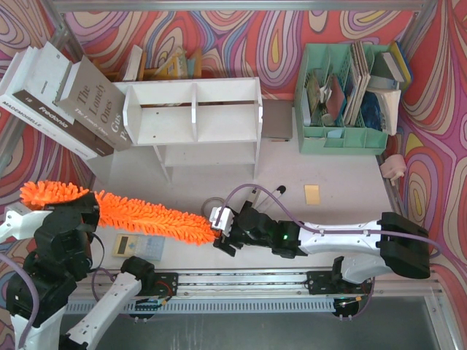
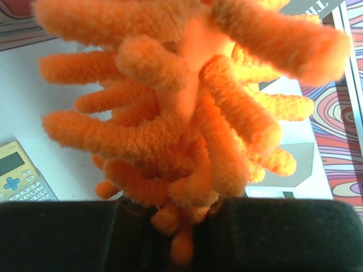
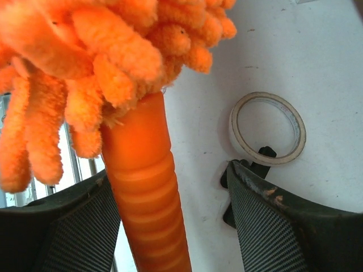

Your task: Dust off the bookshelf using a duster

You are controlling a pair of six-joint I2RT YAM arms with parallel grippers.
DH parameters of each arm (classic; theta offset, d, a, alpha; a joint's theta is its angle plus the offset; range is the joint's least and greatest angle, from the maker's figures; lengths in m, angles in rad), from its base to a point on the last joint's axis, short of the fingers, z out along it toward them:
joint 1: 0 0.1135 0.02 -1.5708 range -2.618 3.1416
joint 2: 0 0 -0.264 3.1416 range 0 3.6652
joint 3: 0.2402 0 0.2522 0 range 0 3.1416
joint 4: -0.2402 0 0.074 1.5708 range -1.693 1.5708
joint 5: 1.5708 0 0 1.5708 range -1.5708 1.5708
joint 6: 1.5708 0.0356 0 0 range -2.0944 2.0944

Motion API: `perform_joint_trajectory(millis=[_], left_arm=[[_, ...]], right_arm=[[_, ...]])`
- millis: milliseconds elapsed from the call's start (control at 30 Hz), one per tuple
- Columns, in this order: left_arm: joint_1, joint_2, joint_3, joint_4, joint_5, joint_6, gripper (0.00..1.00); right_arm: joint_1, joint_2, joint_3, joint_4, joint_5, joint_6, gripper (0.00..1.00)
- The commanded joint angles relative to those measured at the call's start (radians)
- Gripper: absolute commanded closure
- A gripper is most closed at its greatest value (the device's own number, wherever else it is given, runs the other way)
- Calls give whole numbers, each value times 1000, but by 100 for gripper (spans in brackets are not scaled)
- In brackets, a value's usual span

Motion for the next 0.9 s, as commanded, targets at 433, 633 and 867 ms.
perform_joint_trajectory(millis=[433, 633, 867], left_arm=[[-1, -36, 27, 13, -39, -44, 100], [-1, -41, 28, -29, -69, -47, 100], [-2, -25, 76, -85, -111, 10, 38]], right_arm=[[-10, -29, 23, -17, -14, -11, 72], [-10, -48, 50, -64, -31, -20, 83], [-10, -83, 103, -148, 1, -69, 89]])
